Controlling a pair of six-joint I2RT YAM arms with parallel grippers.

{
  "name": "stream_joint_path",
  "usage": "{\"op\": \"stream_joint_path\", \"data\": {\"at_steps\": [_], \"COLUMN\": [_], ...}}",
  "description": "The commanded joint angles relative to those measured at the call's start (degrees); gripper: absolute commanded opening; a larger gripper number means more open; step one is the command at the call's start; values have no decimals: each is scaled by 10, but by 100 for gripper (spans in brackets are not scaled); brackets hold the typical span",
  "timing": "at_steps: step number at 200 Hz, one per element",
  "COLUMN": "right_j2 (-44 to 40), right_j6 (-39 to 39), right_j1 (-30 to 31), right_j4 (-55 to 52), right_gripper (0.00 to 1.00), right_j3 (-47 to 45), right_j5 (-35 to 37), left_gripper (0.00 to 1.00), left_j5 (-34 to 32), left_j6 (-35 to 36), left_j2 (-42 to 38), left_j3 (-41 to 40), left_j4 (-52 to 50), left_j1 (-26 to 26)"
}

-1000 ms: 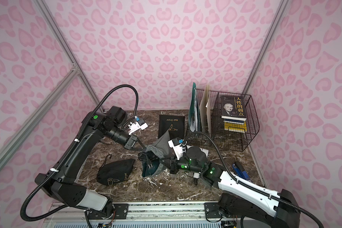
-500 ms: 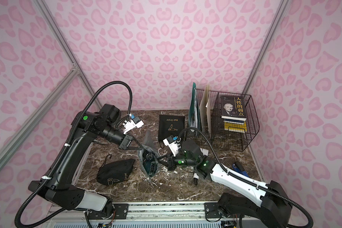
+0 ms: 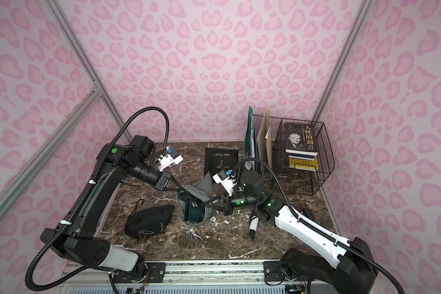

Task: Pack away hair dryers
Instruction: Adjust the drawstring bag.

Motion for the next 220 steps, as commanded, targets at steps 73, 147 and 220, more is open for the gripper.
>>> {"op": "stream_joint_path", "data": {"at_steps": [73, 147, 220], "right_j2": [96, 64, 149], "right_j6": [-25, 17, -53], "right_j1": [-6, -9, -13], "right_j4": [-12, 34, -99], "right_gripper": [0, 0, 0], "right_j3": [49, 81, 102], "right_j5": [-66, -107, -36], "left_gripper": [1, 2, 2], "left_j5": [-9, -65, 1], "left_j6": [8, -16, 6], "left_j2": [-17, -6, -40], "left_j3": [45, 4, 11], "left_j4": [-16, 19, 12], "left_j1": [10, 10, 11]}}
